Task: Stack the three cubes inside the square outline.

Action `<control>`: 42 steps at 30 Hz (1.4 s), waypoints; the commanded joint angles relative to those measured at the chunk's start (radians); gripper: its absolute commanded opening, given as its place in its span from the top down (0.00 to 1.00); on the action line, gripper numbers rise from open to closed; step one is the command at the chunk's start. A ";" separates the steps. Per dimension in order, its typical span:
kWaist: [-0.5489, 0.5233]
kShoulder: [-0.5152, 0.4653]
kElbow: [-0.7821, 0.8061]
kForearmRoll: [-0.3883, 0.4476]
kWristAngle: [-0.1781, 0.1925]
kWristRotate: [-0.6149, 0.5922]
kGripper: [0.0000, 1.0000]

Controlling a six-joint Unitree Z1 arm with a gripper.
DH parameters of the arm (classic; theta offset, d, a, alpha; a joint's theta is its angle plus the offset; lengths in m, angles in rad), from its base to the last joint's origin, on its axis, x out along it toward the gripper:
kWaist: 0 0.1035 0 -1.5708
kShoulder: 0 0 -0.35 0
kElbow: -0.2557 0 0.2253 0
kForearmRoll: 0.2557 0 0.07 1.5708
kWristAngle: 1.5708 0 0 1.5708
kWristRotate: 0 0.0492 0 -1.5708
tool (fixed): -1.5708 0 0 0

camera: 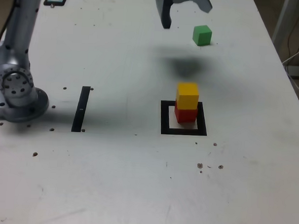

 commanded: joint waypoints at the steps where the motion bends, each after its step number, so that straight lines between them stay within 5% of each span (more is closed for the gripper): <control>1: 0.022 0.056 -0.071 0.020 0.018 0.025 0.01; 20: 0.070 0.346 -0.362 0.032 0.049 0.037 0.03; 42: 0.046 0.378 -0.371 -0.010 0.044 -0.033 0.18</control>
